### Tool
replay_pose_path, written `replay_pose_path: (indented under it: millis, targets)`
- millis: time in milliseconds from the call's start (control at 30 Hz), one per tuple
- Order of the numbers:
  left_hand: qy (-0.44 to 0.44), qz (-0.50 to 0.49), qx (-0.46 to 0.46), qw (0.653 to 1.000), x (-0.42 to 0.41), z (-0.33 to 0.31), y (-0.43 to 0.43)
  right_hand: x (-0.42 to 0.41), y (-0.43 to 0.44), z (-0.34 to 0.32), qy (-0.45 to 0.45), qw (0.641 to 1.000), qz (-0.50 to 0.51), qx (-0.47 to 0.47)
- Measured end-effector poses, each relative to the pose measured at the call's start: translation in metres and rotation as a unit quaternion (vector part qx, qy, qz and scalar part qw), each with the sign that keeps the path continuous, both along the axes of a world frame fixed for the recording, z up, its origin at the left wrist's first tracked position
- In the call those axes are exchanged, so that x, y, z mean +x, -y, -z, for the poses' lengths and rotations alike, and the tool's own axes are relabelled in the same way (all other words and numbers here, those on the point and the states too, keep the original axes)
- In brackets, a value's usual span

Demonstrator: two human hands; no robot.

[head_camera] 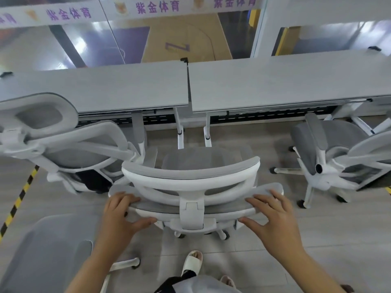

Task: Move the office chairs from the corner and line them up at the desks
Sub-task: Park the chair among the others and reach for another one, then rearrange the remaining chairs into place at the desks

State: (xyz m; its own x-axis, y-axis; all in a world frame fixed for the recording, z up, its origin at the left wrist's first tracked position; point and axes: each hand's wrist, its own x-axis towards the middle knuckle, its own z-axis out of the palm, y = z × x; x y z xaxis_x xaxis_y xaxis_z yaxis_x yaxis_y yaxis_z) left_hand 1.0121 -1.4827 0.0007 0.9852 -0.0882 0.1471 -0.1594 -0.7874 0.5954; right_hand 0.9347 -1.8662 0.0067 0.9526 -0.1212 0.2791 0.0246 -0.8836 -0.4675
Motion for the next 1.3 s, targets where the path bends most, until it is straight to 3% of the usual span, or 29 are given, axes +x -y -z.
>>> replay_pose_path:
  millis: [400,567,633,800,1000,1167,1300]
  targets:
    - [0.022,0.023,-0.018,0.999,0.008,0.003,-0.007,0.01,-0.01,0.003,-0.021,1.0,0.006,0.018]
    - [-0.071,-0.044,-0.138,0.987,-0.005,-0.015,0.004,0.008,-0.007,0.0,-0.046,0.997,-0.008,0.057]
    - [-0.047,-0.052,-0.153,0.986,-0.01,-0.032,0.012,0.003,-0.003,-0.003,-0.035,0.995,-0.015,0.088]
    - [0.112,-0.02,-0.098,0.989,-0.032,-0.106,0.082,-0.042,0.036,-0.019,-0.04,0.985,0.049,0.158]
    - [0.098,0.159,-0.029,0.982,-0.05,-0.127,0.255,-0.098,0.114,-0.022,-0.04,0.961,0.158,0.223]
    - [0.026,0.366,-0.04,0.929,-0.062,-0.109,0.393,-0.162,0.187,-0.029,-0.034,0.925,0.275,0.26]
    - [-0.061,0.456,0.005,0.888,-0.051,-0.079,0.486,-0.196,0.257,-0.022,-0.024,0.892,0.379,0.247]
